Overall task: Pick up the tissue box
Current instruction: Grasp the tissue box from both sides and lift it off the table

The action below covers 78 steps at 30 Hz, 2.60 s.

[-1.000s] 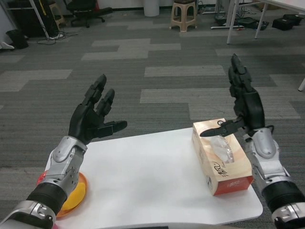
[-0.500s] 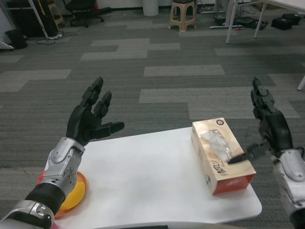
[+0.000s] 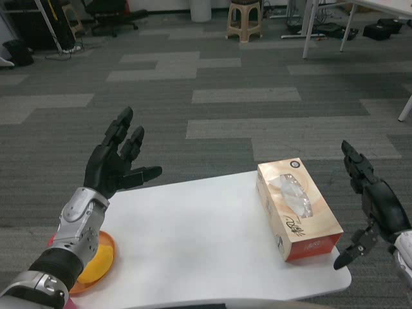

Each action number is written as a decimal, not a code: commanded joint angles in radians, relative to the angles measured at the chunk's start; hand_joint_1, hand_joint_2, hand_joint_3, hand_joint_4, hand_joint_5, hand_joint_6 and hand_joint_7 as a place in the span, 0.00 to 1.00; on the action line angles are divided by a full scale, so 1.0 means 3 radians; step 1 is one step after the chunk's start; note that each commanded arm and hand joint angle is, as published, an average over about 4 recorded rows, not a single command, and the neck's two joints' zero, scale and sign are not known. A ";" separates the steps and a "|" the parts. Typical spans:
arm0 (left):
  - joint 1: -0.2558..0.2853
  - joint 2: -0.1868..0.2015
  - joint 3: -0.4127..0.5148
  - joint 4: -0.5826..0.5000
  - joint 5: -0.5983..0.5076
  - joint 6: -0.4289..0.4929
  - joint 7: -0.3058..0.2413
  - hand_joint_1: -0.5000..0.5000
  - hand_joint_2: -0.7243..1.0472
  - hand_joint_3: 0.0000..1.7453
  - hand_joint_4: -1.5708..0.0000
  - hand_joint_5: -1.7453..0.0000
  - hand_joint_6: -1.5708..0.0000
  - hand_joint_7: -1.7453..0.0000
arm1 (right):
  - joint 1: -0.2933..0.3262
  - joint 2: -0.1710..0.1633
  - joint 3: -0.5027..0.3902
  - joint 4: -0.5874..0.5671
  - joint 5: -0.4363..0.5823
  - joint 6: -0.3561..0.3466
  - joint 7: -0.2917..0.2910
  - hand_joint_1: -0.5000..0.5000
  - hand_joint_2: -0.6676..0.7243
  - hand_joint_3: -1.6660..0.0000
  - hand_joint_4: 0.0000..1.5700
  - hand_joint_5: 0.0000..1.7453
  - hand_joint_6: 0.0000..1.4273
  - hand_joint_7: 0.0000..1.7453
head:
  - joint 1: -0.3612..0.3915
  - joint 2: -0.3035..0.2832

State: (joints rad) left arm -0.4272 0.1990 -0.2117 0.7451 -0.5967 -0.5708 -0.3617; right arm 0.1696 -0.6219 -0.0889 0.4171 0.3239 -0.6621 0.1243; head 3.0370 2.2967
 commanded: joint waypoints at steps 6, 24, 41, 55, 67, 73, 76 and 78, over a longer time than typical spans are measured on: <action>-0.0028 0.0027 0.0000 0.0041 -0.0010 -0.0025 0.0004 1.00 1.00 0.05 1.00 1.00 1.00 1.00 | 0.0039 -0.0021 0.0053 0.0211 0.0020 0.0024 0.0081 0.01 0.82 0.90 0.00 0.00 0.00 0.00 | -0.0016 0.0004; -0.0054 0.0010 -0.0040 0.0085 -0.0005 -0.0028 0.0004 1.00 1.00 0.03 1.00 1.00 1.00 1.00 | -0.0512 0.0194 0.0370 0.1355 0.0006 -0.0011 0.0323 0.00 0.83 0.90 0.00 0.00 0.00 0.00 | -0.0026 0.0029; -0.0069 -0.0032 -0.0049 0.0114 -0.0003 -0.0033 0.0004 1.00 1.00 0.05 1.00 1.00 1.00 1.00 | -0.0982 0.0368 0.0539 0.2163 0.0004 -0.0012 0.0340 0.03 0.91 0.90 0.00 0.00 0.00 0.00 | -0.0038 0.0026; -0.0100 -0.0040 -0.0109 0.0160 -0.0005 -0.0047 0.0004 1.00 1.00 0.05 1.00 1.00 1.00 1.00 | -0.1288 0.0478 0.1061 0.2331 0.0002 0.0003 0.0141 0.03 0.91 0.94 0.00 0.00 0.00 0.00 | -0.0084 0.0057; -0.0100 -0.0035 -0.0151 0.0157 -0.0010 -0.0055 0.0004 1.00 1.00 0.04 1.00 1.00 1.00 1.00 | -0.1343 0.0466 0.1460 0.2170 0.0002 0.0003 0.0043 0.04 0.91 0.95 0.00 0.00 0.00 0.00 | -0.0104 0.0081; -0.0089 -0.0035 -0.0156 0.0150 -0.0010 -0.0056 0.0004 1.00 1.00 0.04 1.00 1.00 1.00 1.00 | -0.1343 0.0457 0.1575 0.2038 0.0002 0.0003 0.0041 0.04 0.91 0.95 0.00 0.00 0.00 0.00 | -0.0110 0.0087; -0.0089 -0.0035 -0.0162 0.0147 -0.0010 -0.0056 0.0004 1.00 1.00 0.04 1.00 1.00 1.00 1.00 | -0.1355 0.0457 0.1640 0.1984 0.0004 0.0003 0.0037 0.02 0.91 0.95 0.00 0.00 0.00 0.00 | -0.0105 0.0089; -0.0089 -0.0035 -0.0166 0.0145 -0.0008 -0.0056 0.0004 1.00 1.00 0.05 1.00 1.00 1.00 1.00 | -0.1368 0.0457 0.1697 0.1954 0.0004 0.0003 0.0036 0.02 0.91 0.95 0.00 0.00 0.00 0.00 | -0.0101 0.0089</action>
State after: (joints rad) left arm -0.4372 0.1765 -0.2602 0.7858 -0.5968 -0.5786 -0.3607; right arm -0.2148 -0.4848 0.4080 1.0212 0.3203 -0.6630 0.1350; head 3.0062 2.3234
